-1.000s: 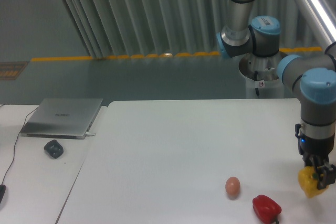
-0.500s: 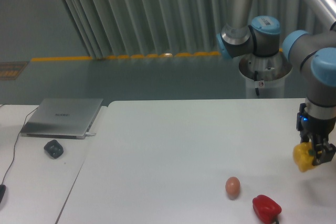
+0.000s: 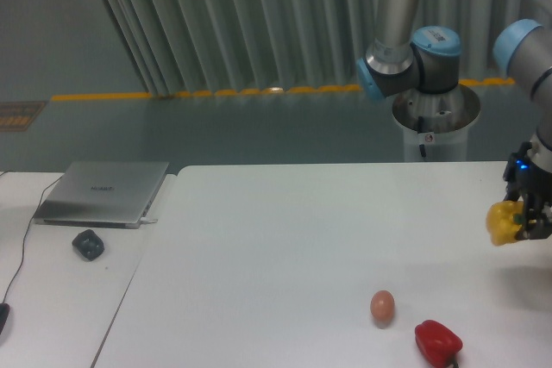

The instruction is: Place the yellow pepper in a basket

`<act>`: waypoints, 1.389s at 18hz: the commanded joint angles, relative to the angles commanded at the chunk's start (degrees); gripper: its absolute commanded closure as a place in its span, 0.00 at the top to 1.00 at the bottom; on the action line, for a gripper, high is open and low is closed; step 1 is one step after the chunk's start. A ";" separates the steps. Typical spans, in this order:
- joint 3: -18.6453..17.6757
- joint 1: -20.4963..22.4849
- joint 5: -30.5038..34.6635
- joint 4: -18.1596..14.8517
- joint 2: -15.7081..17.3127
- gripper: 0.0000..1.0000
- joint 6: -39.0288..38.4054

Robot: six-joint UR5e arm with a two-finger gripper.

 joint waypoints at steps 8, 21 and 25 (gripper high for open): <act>1.93 2.02 -2.98 5.67 1.58 0.22 -2.44; 2.20 3.25 10.02 29.08 -0.61 0.25 -6.92; 2.20 4.39 10.38 33.48 -2.54 0.25 -10.79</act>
